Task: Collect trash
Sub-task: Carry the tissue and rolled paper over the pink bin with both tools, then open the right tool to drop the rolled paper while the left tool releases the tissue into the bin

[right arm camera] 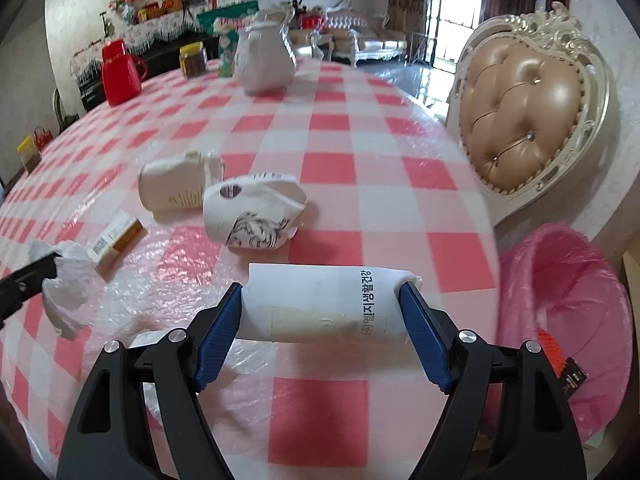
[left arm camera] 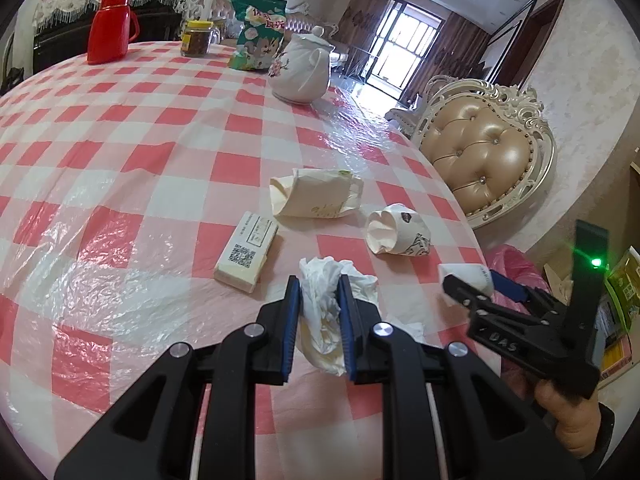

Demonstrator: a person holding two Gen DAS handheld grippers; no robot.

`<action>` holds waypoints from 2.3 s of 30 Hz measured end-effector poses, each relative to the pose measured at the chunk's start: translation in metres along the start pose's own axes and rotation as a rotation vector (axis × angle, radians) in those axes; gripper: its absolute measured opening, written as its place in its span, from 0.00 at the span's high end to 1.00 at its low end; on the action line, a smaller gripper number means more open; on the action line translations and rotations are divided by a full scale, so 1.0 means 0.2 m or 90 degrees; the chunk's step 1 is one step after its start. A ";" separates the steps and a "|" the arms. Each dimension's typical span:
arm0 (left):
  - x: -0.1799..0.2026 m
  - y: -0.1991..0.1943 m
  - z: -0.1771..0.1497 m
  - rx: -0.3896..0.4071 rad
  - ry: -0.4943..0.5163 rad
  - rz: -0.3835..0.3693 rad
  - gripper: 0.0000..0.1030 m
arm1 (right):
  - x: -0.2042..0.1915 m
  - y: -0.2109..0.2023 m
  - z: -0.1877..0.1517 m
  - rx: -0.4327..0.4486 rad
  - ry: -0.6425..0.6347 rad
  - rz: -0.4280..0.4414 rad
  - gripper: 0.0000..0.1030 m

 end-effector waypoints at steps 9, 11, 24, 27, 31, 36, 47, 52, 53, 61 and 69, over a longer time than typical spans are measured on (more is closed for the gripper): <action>0.16 -0.02 0.05 0.019 0.033 -0.012 0.82 | 0.20 -0.15 0.01 0.046 0.036 -0.015 0.27; 0.22 -0.01 0.07 0.021 0.048 -0.018 0.82 | 0.26 -0.18 0.01 0.052 0.045 -0.022 0.27; 0.72 0.13 0.11 0.011 0.145 -0.073 0.82 | 0.77 -0.32 -0.08 0.080 0.127 -0.090 0.27; 0.85 0.18 0.11 0.004 0.167 -0.087 0.82 | 0.87 -0.33 -0.10 0.082 0.145 -0.104 0.27; 1.01 0.25 0.10 -0.005 0.193 -0.106 0.82 | 0.99 -0.33 -0.13 0.085 0.161 -0.117 0.27; 1.17 0.32 0.09 -0.015 0.214 -0.123 0.82 | 1.10 -0.32 -0.15 0.085 0.173 -0.127 0.27; 1.46 0.49 0.04 -0.043 0.253 -0.154 0.82 | 1.27 -0.25 -0.17 0.078 0.187 -0.139 0.27; 1.54 0.56 0.05 -0.049 0.261 -0.159 0.82 | 1.31 -0.20 -0.18 0.069 0.190 -0.139 0.27; 1.54 0.57 0.05 -0.050 0.262 -0.159 0.82 | 1.32 -0.19 -0.18 0.068 0.191 -0.139 0.27; 1.63 0.67 0.11 -0.054 0.269 -0.169 0.82 | 1.37 -0.14 -0.19 0.058 0.196 -0.141 0.27; 1.72 0.76 0.14 -0.062 0.276 -0.184 0.82 | 1.37 -0.09 -0.17 0.050 0.185 -0.138 0.27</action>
Point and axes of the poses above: each gripper's, at about its wrist camera, not at the fingertips, and y roughly the way its jaws point, x to its right, z to its top, the point moved 2 cm from there along y, roughly the way its jaws point, and after that the axes turned 4 degrees about -z, right-handed, at the moved point
